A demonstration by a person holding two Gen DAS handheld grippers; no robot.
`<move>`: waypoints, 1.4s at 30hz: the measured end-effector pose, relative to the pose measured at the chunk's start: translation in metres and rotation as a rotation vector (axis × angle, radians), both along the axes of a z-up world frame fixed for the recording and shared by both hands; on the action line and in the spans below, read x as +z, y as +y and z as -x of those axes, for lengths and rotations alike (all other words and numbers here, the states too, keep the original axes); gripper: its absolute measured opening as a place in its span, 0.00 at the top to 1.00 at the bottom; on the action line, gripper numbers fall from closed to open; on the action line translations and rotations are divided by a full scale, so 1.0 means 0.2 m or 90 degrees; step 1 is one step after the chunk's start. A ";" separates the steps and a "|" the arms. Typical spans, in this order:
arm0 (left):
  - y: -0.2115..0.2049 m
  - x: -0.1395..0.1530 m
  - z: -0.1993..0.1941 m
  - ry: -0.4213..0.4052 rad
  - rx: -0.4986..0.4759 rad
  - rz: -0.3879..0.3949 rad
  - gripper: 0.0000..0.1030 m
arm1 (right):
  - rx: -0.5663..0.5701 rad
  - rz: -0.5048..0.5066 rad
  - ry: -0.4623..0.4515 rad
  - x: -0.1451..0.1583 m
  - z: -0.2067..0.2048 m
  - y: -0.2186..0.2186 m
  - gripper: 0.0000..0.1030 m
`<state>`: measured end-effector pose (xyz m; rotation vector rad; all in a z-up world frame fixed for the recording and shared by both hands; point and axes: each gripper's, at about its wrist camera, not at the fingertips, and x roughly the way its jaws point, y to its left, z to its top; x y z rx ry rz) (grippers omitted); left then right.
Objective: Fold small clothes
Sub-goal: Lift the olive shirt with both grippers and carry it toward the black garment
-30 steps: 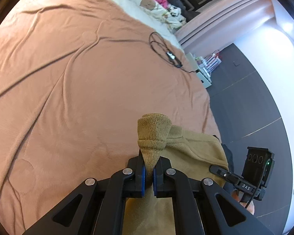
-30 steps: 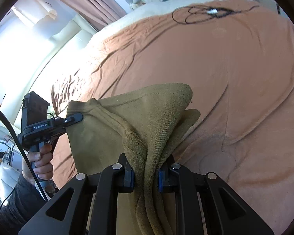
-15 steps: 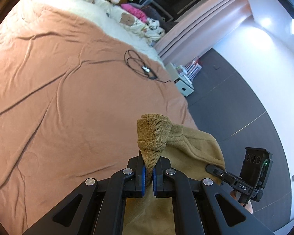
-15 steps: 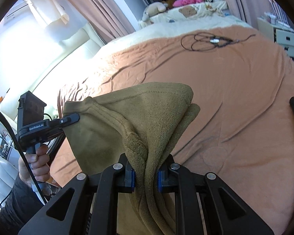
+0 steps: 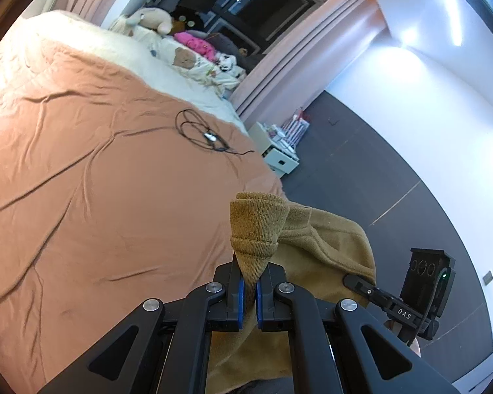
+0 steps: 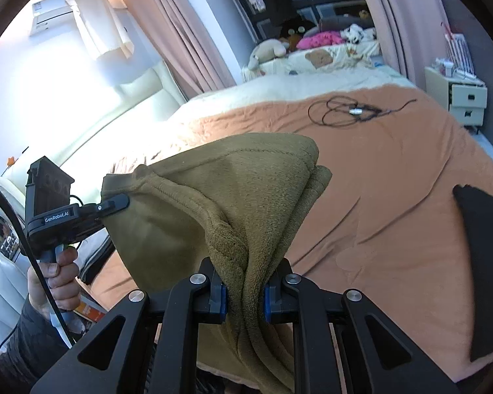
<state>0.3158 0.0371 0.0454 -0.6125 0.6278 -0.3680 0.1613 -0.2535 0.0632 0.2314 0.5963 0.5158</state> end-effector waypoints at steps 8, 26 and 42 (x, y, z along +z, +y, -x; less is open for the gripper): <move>-0.15 0.15 0.09 -0.031 -0.023 -0.006 0.96 | -0.032 0.015 -0.039 0.10 0.26 -0.09 0.89; -0.73 0.42 -0.06 -0.081 -0.130 -0.028 0.96 | -0.109 0.036 -0.102 0.20 0.66 -0.43 0.89; -1.38 0.46 -0.34 -0.092 -0.244 -0.040 0.96 | -0.221 0.072 -0.134 0.23 0.98 -0.55 0.89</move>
